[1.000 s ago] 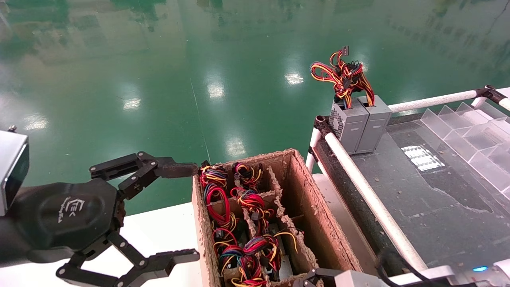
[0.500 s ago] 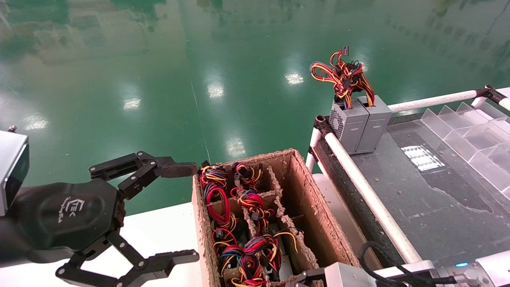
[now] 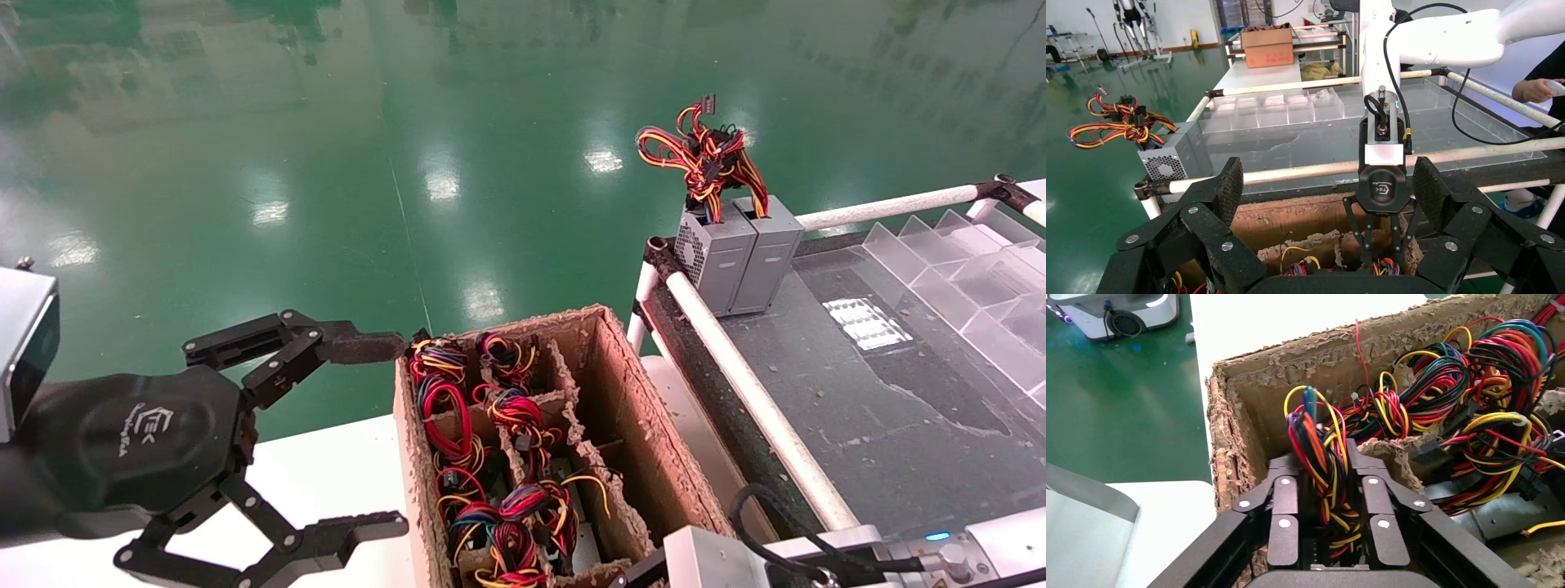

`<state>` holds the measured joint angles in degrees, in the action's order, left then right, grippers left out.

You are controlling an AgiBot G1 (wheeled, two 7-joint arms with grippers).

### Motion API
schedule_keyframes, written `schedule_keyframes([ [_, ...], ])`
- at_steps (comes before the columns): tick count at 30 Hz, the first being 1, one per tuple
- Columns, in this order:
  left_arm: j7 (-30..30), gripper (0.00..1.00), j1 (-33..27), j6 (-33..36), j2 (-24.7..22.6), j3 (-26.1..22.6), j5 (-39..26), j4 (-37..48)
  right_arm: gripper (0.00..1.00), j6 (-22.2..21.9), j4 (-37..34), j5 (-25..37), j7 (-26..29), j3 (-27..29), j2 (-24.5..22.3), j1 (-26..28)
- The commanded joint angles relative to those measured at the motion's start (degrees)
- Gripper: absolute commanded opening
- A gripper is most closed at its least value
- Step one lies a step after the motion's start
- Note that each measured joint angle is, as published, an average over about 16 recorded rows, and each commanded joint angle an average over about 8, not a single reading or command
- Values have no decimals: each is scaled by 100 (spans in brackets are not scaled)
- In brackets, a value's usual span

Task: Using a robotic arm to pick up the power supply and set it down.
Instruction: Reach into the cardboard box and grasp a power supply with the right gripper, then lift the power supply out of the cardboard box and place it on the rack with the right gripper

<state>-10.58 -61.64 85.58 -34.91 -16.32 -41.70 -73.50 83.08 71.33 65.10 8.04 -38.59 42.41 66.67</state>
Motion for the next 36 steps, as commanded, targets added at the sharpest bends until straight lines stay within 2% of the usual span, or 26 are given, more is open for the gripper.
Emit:
schedule_keyframes([
  [1,0,100,0,0,0,-1,1,0,0,-3,-25,1,-15,1,1,-4],
  [14,3,100,-1,-3,2,-6,4,0,0,-112,-19,-448,-237,278,-227,-198],
  [26,5,100,-2,-5,4,-11,7,0,0,-97,264,-1335,413,807,-842,113],
  [36,7,100,-3,-6,6,-14,10,0,0,-21,-131,-2197,569,1293,-1098,374],
])
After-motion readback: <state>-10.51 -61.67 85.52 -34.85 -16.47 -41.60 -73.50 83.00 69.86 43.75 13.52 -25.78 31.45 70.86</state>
